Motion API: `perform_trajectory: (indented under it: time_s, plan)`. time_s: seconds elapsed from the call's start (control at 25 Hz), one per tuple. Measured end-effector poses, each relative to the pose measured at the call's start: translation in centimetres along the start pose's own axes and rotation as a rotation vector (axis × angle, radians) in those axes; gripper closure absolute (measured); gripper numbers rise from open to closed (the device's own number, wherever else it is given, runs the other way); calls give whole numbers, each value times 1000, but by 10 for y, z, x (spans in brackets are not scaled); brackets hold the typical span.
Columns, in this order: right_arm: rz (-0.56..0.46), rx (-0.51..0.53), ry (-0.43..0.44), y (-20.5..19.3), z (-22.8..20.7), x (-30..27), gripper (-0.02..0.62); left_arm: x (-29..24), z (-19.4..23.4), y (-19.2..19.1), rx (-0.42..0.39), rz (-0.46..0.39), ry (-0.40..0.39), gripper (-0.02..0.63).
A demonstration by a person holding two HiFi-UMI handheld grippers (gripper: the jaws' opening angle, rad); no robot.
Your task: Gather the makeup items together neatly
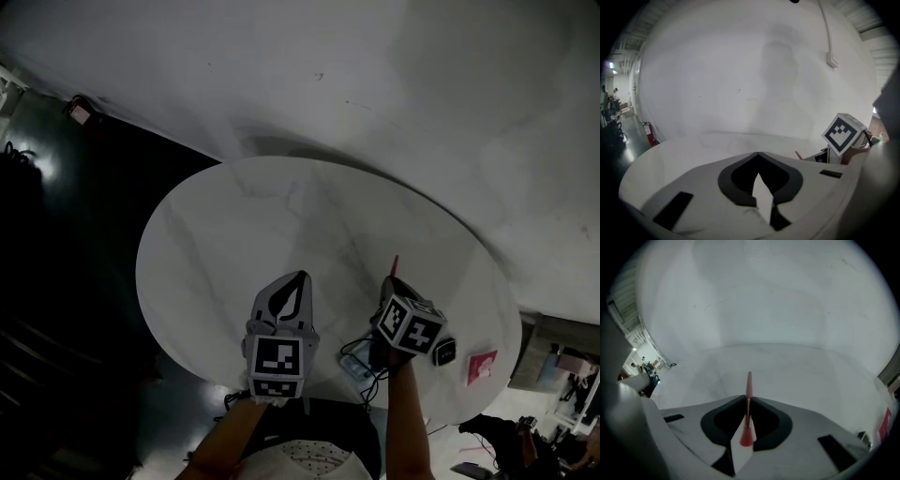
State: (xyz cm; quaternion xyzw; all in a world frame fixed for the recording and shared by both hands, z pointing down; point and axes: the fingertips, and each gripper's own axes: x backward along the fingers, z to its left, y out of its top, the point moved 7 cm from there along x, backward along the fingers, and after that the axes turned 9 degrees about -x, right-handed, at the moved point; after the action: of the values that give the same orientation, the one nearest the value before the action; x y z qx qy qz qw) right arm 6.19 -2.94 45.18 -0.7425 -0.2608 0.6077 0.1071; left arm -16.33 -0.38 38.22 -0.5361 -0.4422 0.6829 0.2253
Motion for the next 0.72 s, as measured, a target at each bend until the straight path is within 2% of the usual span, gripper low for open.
perform_trajectory:
  time_s: [0.12,0.4,0.72]
  plan:
    - [-14,-3,60,9,25,1,532,2,6,2,-5,-10,16,588]
    - [-58,-9,138,29,76,3,532,5,24,8,-13,-45,61,588]
    - [-6,-104,206,37,106,-15,532,0,40,13,-6,-57,97,588]
